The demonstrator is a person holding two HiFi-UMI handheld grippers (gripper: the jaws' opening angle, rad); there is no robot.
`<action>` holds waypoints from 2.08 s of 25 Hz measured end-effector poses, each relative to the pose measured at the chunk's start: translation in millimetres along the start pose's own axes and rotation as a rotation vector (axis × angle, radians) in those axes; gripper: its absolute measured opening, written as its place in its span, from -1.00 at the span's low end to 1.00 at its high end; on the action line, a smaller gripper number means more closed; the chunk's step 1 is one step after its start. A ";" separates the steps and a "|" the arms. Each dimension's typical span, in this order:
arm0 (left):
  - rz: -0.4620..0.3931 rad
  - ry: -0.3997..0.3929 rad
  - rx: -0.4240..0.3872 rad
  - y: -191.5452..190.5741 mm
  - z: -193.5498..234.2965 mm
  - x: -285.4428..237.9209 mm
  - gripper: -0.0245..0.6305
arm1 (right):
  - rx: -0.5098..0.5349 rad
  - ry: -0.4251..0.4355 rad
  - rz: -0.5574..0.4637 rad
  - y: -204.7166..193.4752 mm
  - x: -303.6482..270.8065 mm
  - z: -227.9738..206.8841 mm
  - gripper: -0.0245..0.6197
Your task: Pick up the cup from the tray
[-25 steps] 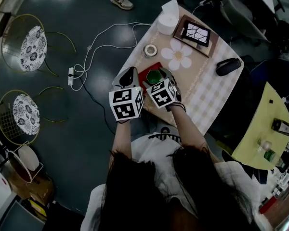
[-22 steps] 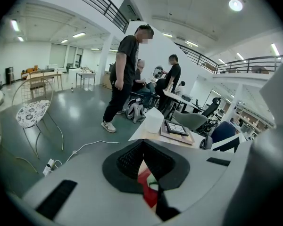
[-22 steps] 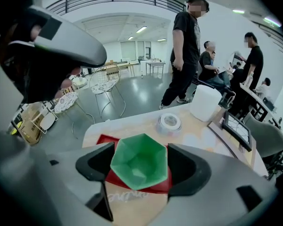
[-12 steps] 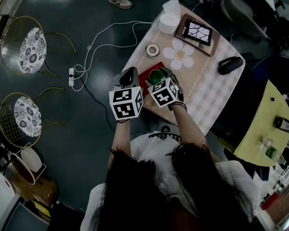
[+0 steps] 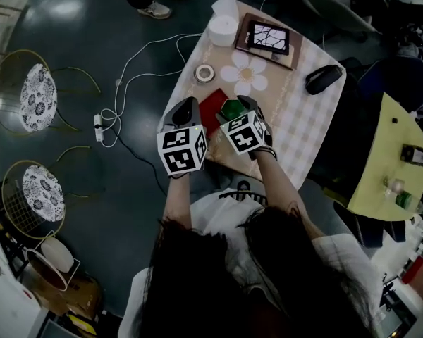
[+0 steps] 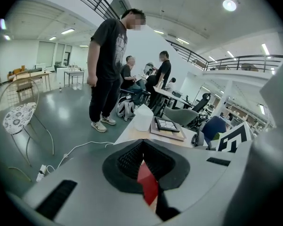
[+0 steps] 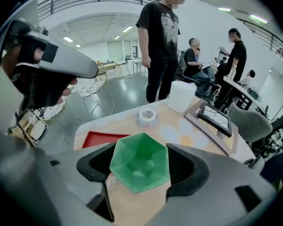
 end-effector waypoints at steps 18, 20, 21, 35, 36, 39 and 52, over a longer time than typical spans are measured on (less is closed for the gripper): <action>0.037 -0.158 -0.110 -9.1 -73.2 -22.7 -0.90 | -0.186 -0.144 0.034 -75.7 43.3 -57.5 0.13; 0.043 -0.152 -0.114 -11.4 -73.5 -21.9 -0.90 | -0.198 -0.141 0.036 -80.4 42.1 -60.2 0.13; 0.046 -0.148 -0.115 -12.7 -73.3 -21.1 -0.90 | -0.202 -0.139 0.036 -82.6 41.5 -60.7 0.13; 0.046 -0.140 -0.117 -14.5 -71.5 -15.3 -0.90 | -0.226 -0.127 0.017 -87.1 39.4 -60.7 0.13; 0.045 -0.142 -0.117 -14.0 -71.7 -15.2 -0.90 | -0.240 -0.126 0.006 -87.2 39.8 -59.9 0.14; 0.039 -0.148 -0.118 -12.2 -73.5 -15.1 -0.90 | -0.249 -0.118 -0.019 -86.7 43.2 -58.6 0.20; -0.014 -0.203 -0.149 2.1 -103.6 -14.4 -0.90 | -0.341 -0.220 -0.325 -49.7 125.0 -84.8 0.22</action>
Point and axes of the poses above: the fingertips, and each gripper's own axes: x backward along the fingers, z to its left, y out of its top, the point moved 10 cm from there along x, backward along the fingers, and after that the axes turned 7 degrees about -z, right-handed, at the moved point
